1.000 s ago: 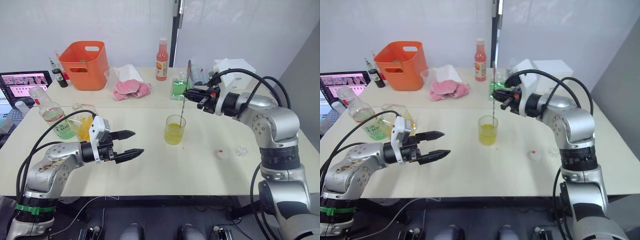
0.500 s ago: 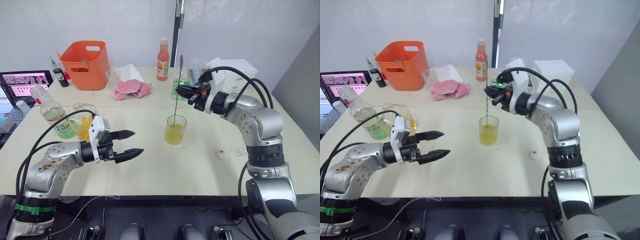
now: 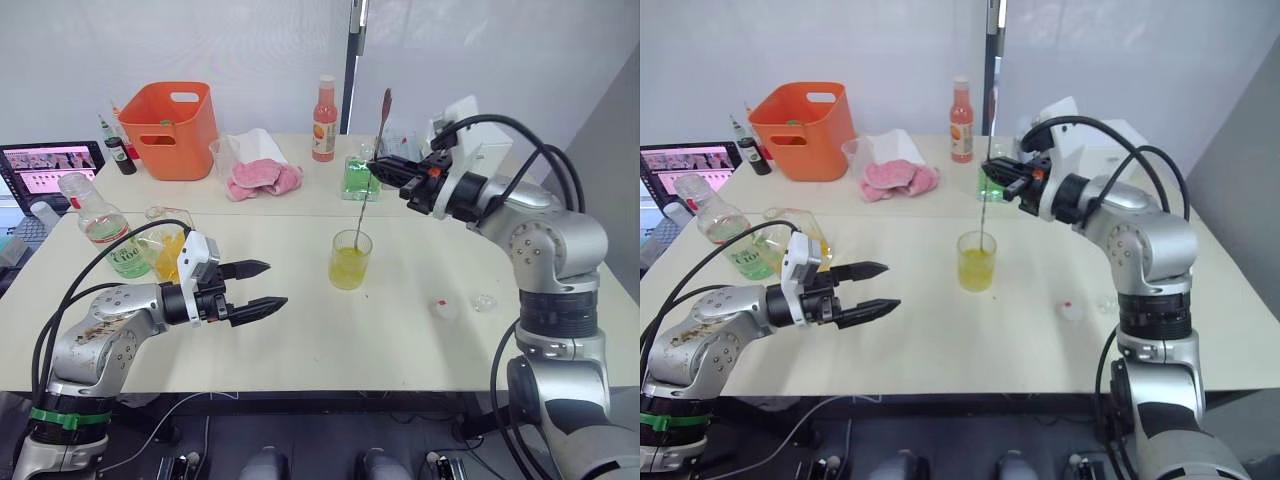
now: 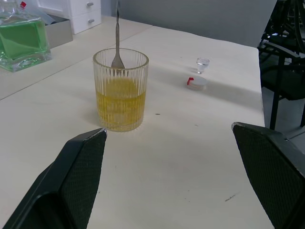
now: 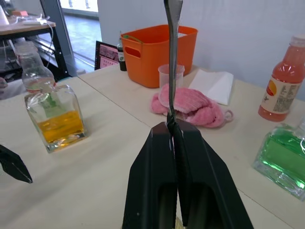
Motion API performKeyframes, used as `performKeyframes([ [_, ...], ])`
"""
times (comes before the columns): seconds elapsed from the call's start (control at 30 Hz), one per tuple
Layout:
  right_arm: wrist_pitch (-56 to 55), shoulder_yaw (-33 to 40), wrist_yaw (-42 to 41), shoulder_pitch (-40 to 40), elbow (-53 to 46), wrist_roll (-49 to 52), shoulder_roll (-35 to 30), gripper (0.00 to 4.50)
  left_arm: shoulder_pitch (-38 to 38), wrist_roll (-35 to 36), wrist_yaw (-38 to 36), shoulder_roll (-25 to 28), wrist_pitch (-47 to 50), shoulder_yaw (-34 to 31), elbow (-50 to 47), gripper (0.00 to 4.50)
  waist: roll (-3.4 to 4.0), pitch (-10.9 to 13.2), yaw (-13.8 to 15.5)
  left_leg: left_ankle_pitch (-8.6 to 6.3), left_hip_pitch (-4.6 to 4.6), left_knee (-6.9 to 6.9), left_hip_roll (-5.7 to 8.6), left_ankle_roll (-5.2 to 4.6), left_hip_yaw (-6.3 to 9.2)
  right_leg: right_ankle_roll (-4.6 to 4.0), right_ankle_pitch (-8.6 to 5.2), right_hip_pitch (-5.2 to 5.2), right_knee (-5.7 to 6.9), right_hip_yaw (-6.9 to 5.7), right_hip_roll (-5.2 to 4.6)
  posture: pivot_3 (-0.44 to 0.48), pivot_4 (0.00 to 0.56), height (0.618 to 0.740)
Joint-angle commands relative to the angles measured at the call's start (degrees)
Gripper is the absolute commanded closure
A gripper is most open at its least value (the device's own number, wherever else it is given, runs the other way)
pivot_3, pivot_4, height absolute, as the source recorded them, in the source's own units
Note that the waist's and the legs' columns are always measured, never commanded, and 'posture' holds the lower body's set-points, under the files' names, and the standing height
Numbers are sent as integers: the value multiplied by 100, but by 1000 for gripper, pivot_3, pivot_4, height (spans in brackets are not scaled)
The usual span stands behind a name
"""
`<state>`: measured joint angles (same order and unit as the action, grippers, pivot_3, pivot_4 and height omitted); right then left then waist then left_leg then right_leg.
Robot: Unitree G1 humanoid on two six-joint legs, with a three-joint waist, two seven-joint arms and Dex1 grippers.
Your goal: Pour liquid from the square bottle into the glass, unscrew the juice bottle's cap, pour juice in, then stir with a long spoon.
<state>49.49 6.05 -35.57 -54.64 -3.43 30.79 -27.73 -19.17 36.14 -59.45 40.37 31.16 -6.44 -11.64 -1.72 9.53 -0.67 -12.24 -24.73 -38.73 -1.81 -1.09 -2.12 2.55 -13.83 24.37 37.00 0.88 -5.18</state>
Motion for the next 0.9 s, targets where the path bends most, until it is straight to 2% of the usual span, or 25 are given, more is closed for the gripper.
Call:
performKeyframes([
  [0.03, 109, 292, 121, -183, -277, 240, -42, 4500, -87, 55, -3, 40, -42, -101, -123, 45, 0, 0, -1, 0, 0, 0, 0, 0, 0, 0, 0, 0, 0, 0, 0, 0, 150, 715],
  [0.3, 55, 160, 179, 100, -283, 176, -74, 4500, -111, 41, 9, -17, -74, -60, -109, 45, 0, 0, 3, 0, 0, 0, 1, 0, -1, 0, 0, -1, 0, 0, 0, 0, 150, 715],
  [0.53, 106, 364, 360, 149, -375, 341, -26, 4500, -129, 28, -10, -24, -93, -67, -56, 45, 1, 1, -2, 0, 0, 0, 0, 0, -2, 0, 0, 0, 0, 0, 1, 0, 150, 715],
  [0.7, 543, 963, 556, -187, -480, 957, -102, 4500, -77, 21, 7, -75, -106, -18, -119, 45, 1, 1, 3, 0, -1, 0, 0, 0, -1, 0, 0, 0, 0, 1, 0, 0, 150, 715],
  [0.9, 1805, 1610, 685, -548, -202, 1793, -793, 4500, -62, -5, -57, -82, -169, -12, -107, 45, 1, 1, 24, 0, -1, 0, 0, 0, -1, 0, 0, -3, -5, -1, -3, 0, 150, 715],
])
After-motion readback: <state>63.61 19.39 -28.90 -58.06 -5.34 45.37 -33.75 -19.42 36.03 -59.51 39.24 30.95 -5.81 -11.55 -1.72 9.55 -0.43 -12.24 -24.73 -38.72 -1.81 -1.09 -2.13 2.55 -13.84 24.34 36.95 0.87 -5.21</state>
